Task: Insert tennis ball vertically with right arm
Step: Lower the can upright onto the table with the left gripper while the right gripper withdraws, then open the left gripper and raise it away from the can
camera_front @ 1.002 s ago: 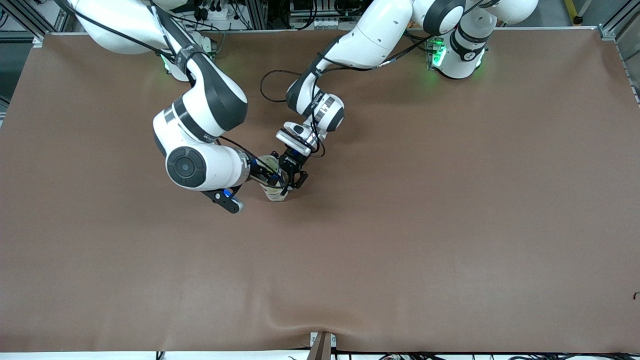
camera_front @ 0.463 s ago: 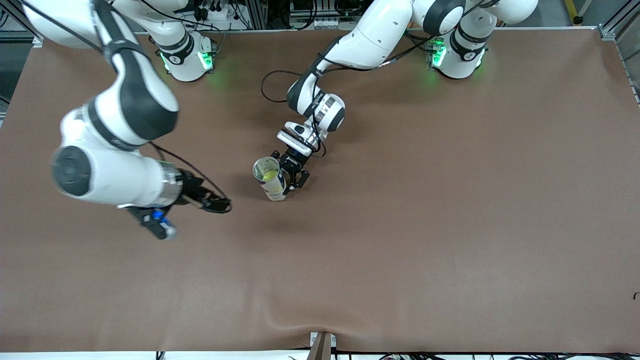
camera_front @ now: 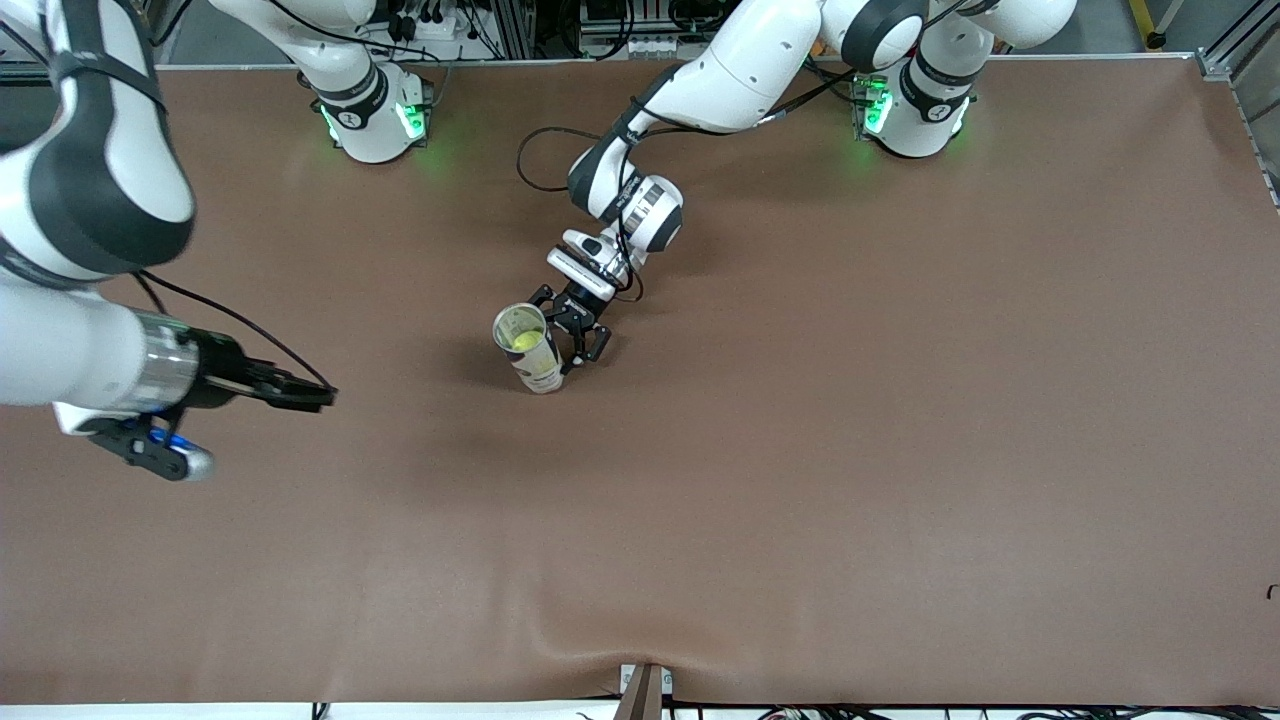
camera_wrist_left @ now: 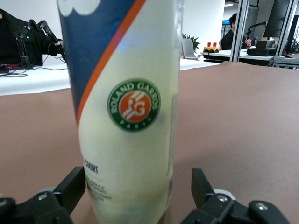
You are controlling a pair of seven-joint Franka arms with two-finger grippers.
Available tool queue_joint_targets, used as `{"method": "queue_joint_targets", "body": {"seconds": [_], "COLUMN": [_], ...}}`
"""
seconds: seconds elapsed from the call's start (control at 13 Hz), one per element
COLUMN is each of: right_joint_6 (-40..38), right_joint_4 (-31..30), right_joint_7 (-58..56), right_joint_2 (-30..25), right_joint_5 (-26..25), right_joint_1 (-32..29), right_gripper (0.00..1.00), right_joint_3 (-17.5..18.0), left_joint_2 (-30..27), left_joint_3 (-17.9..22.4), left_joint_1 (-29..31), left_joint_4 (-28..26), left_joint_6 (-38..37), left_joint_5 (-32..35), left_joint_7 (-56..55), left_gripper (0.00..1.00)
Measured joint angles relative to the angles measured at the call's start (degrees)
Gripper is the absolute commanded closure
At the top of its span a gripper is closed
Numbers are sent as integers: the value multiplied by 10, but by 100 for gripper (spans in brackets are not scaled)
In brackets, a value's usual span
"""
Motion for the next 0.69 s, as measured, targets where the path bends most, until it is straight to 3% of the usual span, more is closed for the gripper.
{"method": "queue_joint_targets", "body": {"seconds": [0.31, 0.54, 0.69], "right_joint_6": [-111, -132, -126], "right_joint_4": [40, 37, -4], "right_joint_7": [-94, -152, -165], "right_joint_2": [-46, -103, -146], "right_joint_5": [-26, -52, -54], "right_joint_1": [-3, 47, 50], "right_gripper": [0, 0, 0], "right_joint_3": [-1, -61, -76], "left_joint_2": [-3, -18, -36], "left_joint_3": [0, -4, -20], "left_joint_1": [2, 3, 4], "left_joint_4": [-23, -54, -81], "left_joint_6": [0, 0, 0], "left_joint_5": [0, -2, -22], "left_joint_7": [0, 0, -2], "left_gripper": [0, 0, 0]}}
